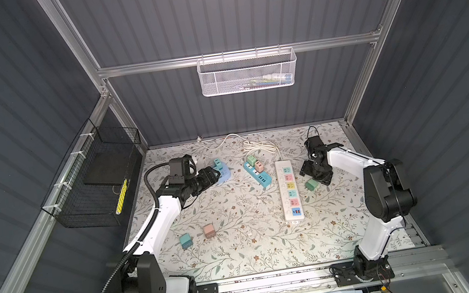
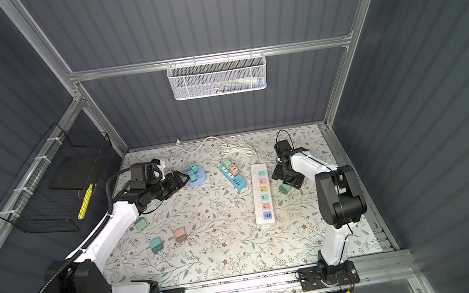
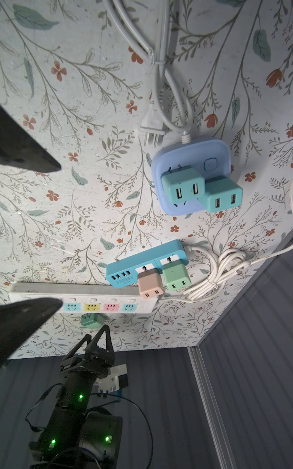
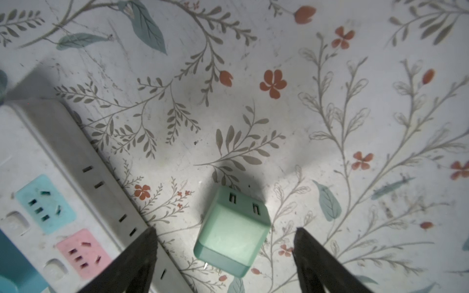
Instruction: Insert the plug
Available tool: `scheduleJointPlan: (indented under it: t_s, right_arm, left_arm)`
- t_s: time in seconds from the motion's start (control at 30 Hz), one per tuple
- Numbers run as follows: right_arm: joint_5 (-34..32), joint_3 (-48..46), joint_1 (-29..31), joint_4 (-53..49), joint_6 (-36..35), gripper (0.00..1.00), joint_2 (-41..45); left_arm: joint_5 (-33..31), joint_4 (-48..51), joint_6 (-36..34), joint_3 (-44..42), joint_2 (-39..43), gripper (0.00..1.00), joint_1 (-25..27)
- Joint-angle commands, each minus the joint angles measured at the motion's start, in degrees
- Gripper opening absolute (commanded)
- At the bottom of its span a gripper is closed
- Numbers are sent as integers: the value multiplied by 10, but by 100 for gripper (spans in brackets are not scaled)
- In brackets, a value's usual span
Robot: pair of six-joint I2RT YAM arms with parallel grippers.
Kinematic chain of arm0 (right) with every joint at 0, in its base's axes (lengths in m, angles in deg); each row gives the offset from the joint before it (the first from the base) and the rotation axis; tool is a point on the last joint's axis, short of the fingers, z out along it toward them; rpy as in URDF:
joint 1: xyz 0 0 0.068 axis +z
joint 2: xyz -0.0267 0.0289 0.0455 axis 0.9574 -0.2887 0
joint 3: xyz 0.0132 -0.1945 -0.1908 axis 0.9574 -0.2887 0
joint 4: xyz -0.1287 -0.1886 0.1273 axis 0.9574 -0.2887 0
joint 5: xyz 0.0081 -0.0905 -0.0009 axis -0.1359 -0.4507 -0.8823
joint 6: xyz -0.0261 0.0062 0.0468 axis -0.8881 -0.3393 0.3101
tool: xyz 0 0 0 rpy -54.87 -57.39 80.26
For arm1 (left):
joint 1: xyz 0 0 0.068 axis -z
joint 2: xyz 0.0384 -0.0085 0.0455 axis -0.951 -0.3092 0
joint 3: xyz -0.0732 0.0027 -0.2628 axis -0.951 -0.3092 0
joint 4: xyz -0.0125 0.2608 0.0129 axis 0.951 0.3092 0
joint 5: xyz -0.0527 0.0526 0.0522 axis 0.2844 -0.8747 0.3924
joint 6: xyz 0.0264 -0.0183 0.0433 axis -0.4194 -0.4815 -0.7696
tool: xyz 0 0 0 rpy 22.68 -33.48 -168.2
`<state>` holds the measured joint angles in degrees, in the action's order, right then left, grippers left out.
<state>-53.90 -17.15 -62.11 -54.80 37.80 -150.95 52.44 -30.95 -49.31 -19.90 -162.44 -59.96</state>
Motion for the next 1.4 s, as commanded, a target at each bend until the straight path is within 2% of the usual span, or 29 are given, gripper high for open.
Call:
scheduleJointPlan:
  t_s: [0.0,0.27,0.43,0.67,0.8,1.0,1.1,1.27,1.37]
  right_arm:
    - [2,-12,-1,-13,13,81,-6]
    - [3,-50,-2,-11,8,78,5]
    - [6,-86,-6,6,-7,72,29]
    - [10,-89,-8,37,-88,62,28]
    - [13,-72,-13,28,-123,60,12]
    - [23,-90,-14,43,-134,47,22]
    - [40,-97,-12,50,-146,43,33]
    - [10,-100,14,39,-159,43,62]
    - [-20,-88,55,15,-158,44,89]
  left_arm:
    - [17,-7,-9,0,3,78,1]
    - [20,-11,-5,-11,12,77,1]
    - [20,-10,-2,-15,18,77,1]
    - [20,-4,-1,-9,13,76,1]
    - [14,-1,1,-8,16,76,1]
    - [6,6,4,-4,22,75,3]
    - [4,15,0,2,23,75,3]
    - [1,20,-2,1,28,75,3]
    - [1,24,-5,-1,29,75,3]
